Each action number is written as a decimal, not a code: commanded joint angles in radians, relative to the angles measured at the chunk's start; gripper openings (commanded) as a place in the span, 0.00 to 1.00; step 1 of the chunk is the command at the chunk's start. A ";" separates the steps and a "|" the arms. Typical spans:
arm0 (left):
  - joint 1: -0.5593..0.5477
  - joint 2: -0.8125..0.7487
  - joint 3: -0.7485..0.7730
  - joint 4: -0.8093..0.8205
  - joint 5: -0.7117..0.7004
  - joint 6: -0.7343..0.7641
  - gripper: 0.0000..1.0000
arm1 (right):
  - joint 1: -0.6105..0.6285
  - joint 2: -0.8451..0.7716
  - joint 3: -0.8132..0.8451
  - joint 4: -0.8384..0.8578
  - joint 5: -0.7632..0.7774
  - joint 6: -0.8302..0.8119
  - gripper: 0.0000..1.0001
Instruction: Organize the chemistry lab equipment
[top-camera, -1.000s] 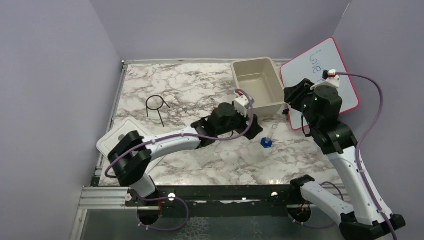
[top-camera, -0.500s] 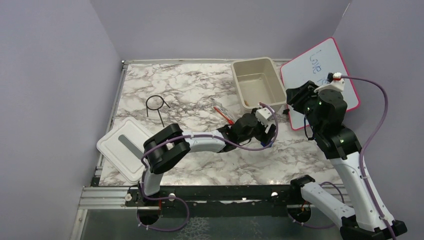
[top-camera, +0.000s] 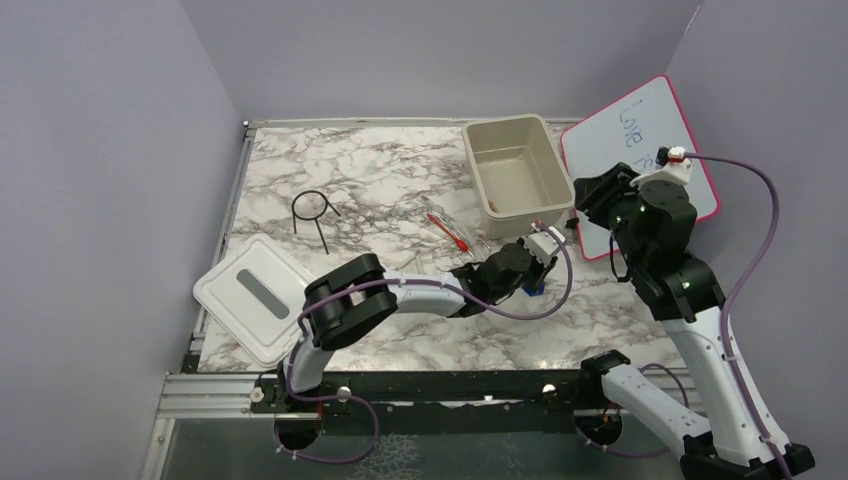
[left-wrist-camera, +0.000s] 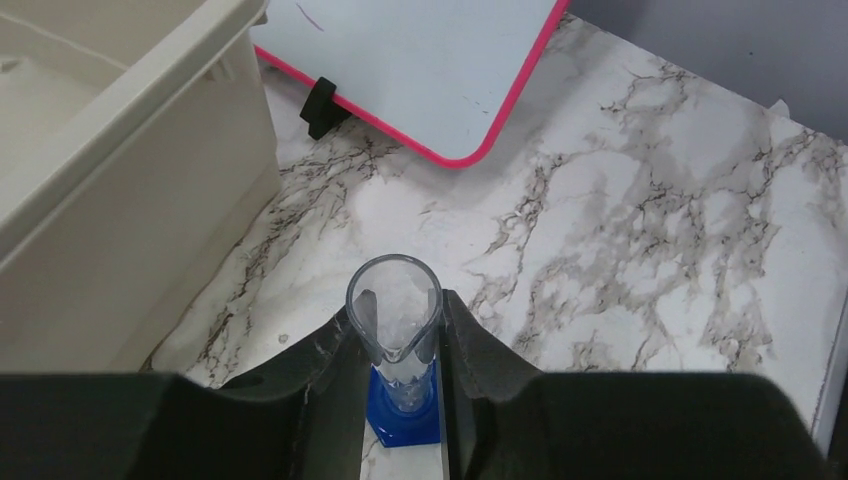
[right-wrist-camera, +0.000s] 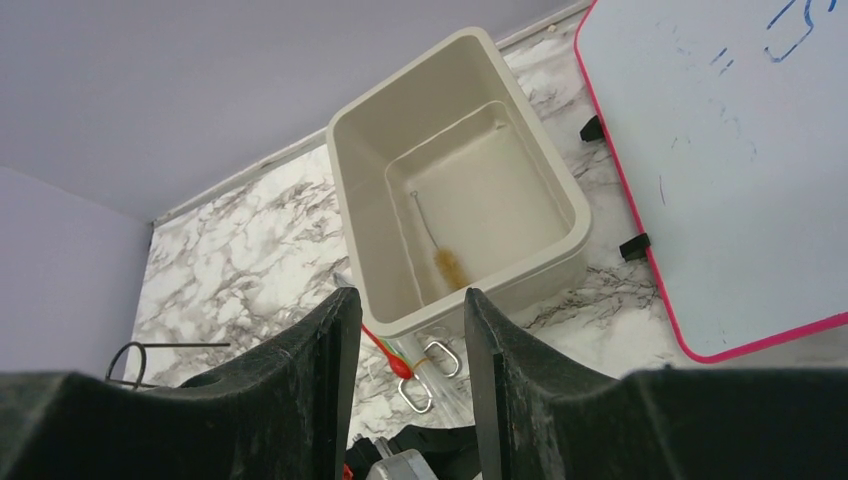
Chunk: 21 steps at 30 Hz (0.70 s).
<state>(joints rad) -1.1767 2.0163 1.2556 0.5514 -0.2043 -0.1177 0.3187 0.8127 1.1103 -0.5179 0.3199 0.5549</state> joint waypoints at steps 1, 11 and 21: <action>0.003 -0.068 -0.003 0.033 -0.032 0.021 0.28 | 0.000 -0.007 -0.004 0.006 -0.010 -0.016 0.47; 0.099 -0.298 -0.062 -0.153 0.140 -0.143 0.28 | 0.001 0.052 -0.023 0.058 -0.280 -0.081 0.48; 0.299 -0.508 -0.066 -0.474 0.230 -0.387 0.26 | 0.001 0.059 -0.134 0.241 -0.574 -0.162 0.62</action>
<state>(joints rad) -0.9230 1.5894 1.1980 0.2276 -0.0490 -0.3733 0.3187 0.8711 1.0142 -0.4015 -0.0830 0.4442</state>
